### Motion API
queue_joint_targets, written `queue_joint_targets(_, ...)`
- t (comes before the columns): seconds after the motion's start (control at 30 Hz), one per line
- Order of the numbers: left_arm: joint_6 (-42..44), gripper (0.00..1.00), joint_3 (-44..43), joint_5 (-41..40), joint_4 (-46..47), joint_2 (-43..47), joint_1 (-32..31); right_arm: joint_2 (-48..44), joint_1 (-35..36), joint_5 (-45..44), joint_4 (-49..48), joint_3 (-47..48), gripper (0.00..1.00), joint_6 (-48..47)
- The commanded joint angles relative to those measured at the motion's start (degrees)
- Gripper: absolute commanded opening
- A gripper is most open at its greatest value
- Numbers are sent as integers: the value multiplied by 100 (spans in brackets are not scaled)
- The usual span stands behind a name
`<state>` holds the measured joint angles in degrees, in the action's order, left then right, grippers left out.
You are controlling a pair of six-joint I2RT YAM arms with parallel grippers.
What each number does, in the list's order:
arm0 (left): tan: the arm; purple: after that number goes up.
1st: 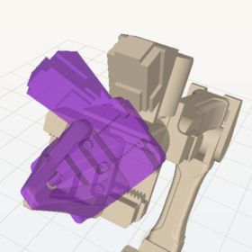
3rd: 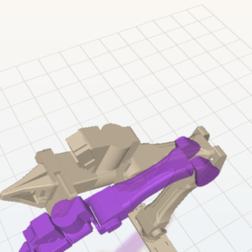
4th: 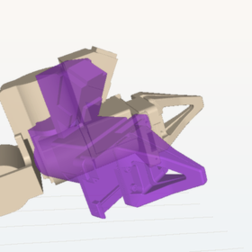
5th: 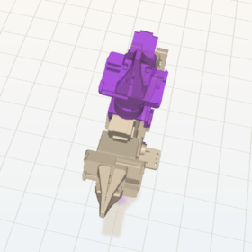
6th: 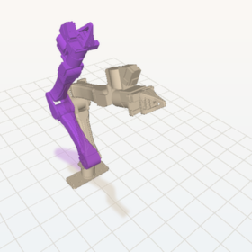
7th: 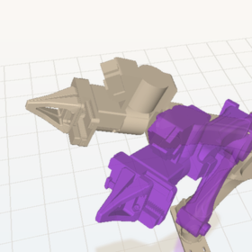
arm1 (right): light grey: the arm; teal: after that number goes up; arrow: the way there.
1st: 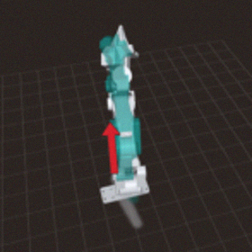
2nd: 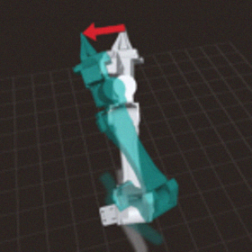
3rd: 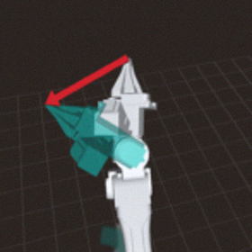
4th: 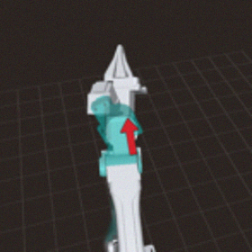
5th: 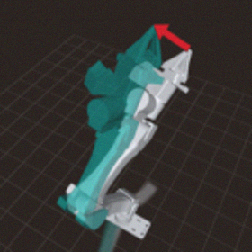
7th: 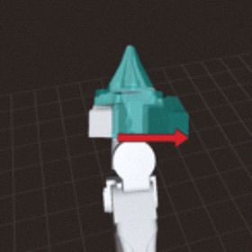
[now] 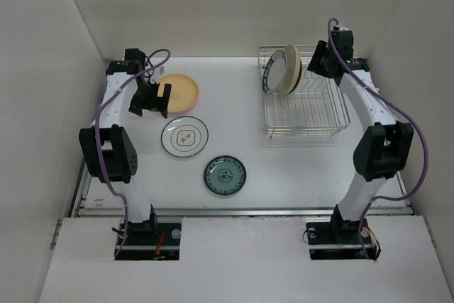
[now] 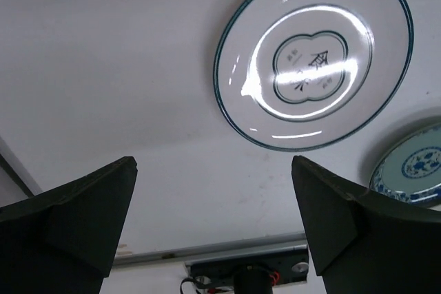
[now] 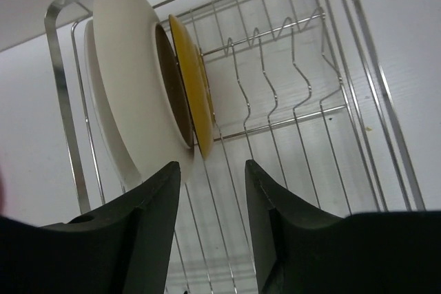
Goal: Unload the plates from the dish rack
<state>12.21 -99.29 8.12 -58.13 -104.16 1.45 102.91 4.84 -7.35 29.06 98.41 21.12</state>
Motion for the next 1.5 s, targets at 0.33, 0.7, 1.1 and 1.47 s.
queue_joint_targets(0.33, 54, 97, 348, 375, -225, 678, -57, 1011, -27, 815, -621, 653, 47, -258)
queue_joint_targets(0.7, 54, 99, 401, 375, -278, 625, -57, 1635, -27, 507, -682, 838, 47, -258)
queue_joint_targets(1.1, 1, 100, 401, 427, -383, 625, -57, 1408, -27, 507, -858, 776, 1, -258)
queue_joint_targets(1.47, 167, 100, 181, 427, -603, 730, -57, 133, 131, -1372, -314, 723, 0, -319)
